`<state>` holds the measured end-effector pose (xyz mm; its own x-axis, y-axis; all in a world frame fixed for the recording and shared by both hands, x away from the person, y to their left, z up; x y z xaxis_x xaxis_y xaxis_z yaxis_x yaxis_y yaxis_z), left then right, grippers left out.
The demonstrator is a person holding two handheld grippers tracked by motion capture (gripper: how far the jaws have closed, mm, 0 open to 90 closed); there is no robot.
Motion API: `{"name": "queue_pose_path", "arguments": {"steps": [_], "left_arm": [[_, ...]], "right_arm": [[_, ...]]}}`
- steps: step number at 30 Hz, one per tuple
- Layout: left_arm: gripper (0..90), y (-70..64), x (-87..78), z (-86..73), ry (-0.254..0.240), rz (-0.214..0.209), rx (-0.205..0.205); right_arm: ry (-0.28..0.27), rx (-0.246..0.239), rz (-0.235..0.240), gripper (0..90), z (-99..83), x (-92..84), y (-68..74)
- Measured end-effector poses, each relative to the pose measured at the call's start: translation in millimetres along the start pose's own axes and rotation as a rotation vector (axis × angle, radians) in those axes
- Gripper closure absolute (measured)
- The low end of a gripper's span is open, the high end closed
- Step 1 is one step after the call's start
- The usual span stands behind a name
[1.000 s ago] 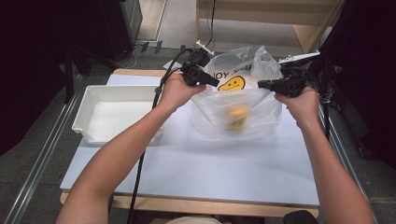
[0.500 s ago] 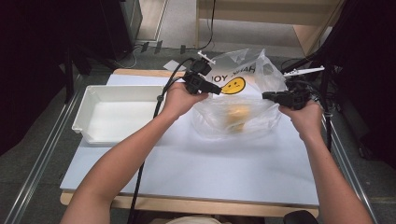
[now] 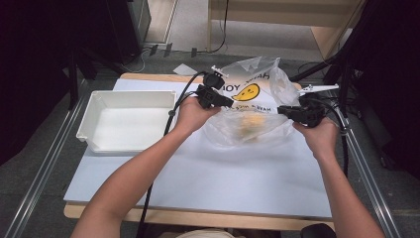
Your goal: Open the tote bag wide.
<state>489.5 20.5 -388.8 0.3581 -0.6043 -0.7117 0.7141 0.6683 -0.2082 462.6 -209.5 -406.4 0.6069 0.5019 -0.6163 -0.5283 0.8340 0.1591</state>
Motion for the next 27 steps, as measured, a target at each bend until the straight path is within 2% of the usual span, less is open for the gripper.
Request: {"name": "queue_pose_path", "arguments": {"steps": [4, 11, 14, 20, 22, 25, 27], "left_arm": [[89.2, 1.9, 5.3, -8.2, 0.013, 0.006, -0.004], [86.6, 6.3, 11.1, -19.5, 0.008, -0.001, -0.034], [85.4, 7.2, 15.2, -24.2, 0.014, 0.003, -0.034], [85.9, 11.4, 21.9, -31.4, -0.008, 0.011, -0.057], [87.2, 12.6, 25.0, -34.3, -0.004, 0.01, -0.071], [87.7, 14.9, 29.6, -38.3, 0.009, 0.023, -0.068], [87.7, 16.5, 32.3, -39.7, 0.001, 0.024, -0.078]], "right_arm": [[-0.014, -0.006, -0.014, 85.3, -5.6, 4.2, 1.6], [-0.01, 0.019, -0.013, 84.9, -16.8, 6.8, -0.9], [-0.01, 0.029, -0.012, 84.3, -21.1, 8.5, -2.4], [-0.037, 0.023, -0.032, 82.0, -30.3, 15.5, -6.0], [-0.048, 0.023, -0.039, 82.1, -32.5, 18.1, -7.2], [-0.052, 0.022, -0.056, 83.0, -37.1, 23.7, -9.5], [-0.05, 0.029, -0.064, 82.8, -40.1, 27.6, -10.8]]}}
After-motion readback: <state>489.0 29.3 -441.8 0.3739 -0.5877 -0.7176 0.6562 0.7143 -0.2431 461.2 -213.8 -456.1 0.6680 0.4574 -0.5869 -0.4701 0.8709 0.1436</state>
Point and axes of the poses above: each handheld gripper's, and its own axes: x roughly forward along the jaws, z roughly out of its top, y roughly to its left, the point moved 7 cm from there along x, roughly forward along the jaws, and after that the axes turned 2 degrees about -y, right-handed, at the moved point
